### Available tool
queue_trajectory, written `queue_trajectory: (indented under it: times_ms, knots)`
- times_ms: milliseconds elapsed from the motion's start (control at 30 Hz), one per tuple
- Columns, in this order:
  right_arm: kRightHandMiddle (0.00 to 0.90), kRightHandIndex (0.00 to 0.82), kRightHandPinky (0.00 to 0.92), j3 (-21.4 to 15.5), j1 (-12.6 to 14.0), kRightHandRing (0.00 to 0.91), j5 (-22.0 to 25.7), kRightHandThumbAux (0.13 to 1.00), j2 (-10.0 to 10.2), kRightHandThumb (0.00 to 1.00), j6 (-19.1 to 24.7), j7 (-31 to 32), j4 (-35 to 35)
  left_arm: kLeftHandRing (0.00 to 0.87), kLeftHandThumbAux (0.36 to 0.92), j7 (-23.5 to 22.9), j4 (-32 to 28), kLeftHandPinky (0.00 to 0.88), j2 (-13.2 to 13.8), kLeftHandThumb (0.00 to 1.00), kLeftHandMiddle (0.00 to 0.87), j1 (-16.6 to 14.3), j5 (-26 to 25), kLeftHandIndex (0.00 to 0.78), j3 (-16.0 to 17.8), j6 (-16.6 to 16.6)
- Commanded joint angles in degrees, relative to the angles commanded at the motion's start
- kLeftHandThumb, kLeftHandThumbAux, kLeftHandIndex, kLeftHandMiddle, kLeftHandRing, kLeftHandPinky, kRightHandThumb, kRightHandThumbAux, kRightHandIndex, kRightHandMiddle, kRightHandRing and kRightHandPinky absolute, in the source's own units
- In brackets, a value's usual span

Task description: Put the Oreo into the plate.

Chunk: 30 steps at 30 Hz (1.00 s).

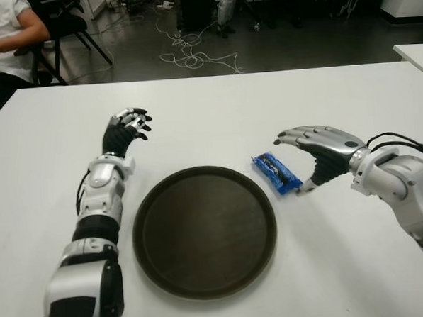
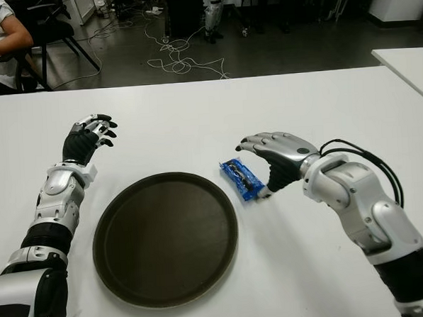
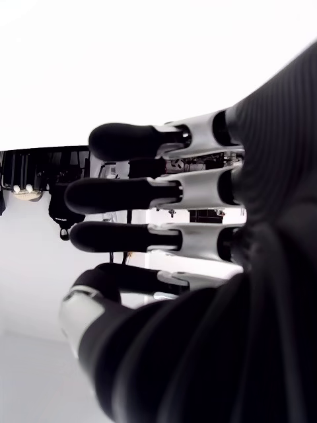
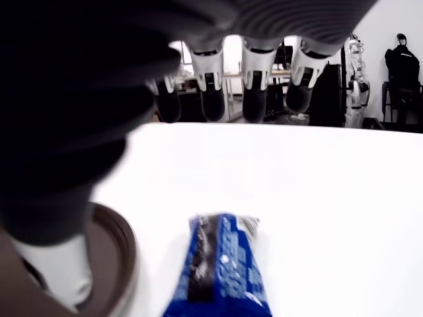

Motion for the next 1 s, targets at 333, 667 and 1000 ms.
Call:
queue_trajectory:
  times_ms: [333, 667, 1000]
  knots:
    - [0.042, 0.012, 0.040, 1.7, -0.2, 0.016, -5.3, 0.791, 1.7, 0.000, 4.9, 1.2, -3.0, 0.514, 0.672, 0.1, 0.8, 0.563, 0.0, 0.833, 0.470, -0.2, 0.0, 0.420, -0.2, -0.8]
    - [0.084, 0.040, 0.065, 3.4, -0.8, 0.069, -11.6, 0.800, 4.8, 0.000, 11.0, 2.4, -5.4, 0.505, 0.673, 0.0, 1.4, 0.552, 0.2, 0.832, 0.470, -0.4, 0.3, 0.415, -0.5, -1.4]
    - [0.099, 0.053, 0.075, 3.8, -1.0, 0.091, -15.9, 0.787, 7.6, 0.000, 15.8, 0.6, -3.5, 0.506, 0.673, -0.1, 2.0, 0.556, 0.5, 0.832, 0.468, -0.5, 0.3, 0.418, -0.9, -2.2]
